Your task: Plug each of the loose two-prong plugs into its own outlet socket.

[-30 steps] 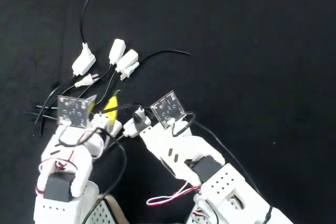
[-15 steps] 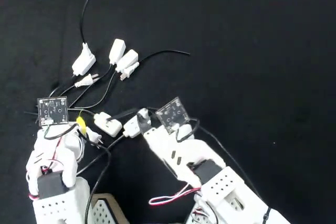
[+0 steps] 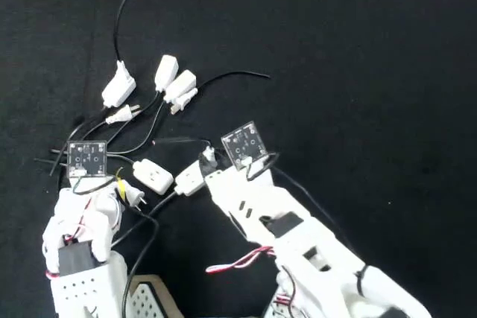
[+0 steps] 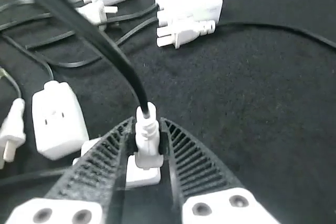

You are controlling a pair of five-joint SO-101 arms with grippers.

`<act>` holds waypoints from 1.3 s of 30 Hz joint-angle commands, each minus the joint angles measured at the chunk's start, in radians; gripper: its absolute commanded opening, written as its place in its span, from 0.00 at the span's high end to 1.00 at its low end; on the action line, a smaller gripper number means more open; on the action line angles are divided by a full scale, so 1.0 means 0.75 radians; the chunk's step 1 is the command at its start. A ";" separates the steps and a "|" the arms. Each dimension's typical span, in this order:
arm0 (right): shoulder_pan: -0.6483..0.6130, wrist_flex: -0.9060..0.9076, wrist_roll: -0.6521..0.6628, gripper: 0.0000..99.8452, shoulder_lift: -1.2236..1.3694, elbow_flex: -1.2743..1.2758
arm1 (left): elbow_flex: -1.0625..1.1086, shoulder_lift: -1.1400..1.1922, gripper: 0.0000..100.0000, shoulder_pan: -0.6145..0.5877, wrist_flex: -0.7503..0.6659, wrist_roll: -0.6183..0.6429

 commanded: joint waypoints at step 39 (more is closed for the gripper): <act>-0.027 -0.100 0.033 0.99 0.365 -0.140 | 0.032 -0.002 0.83 -0.011 -0.053 -0.086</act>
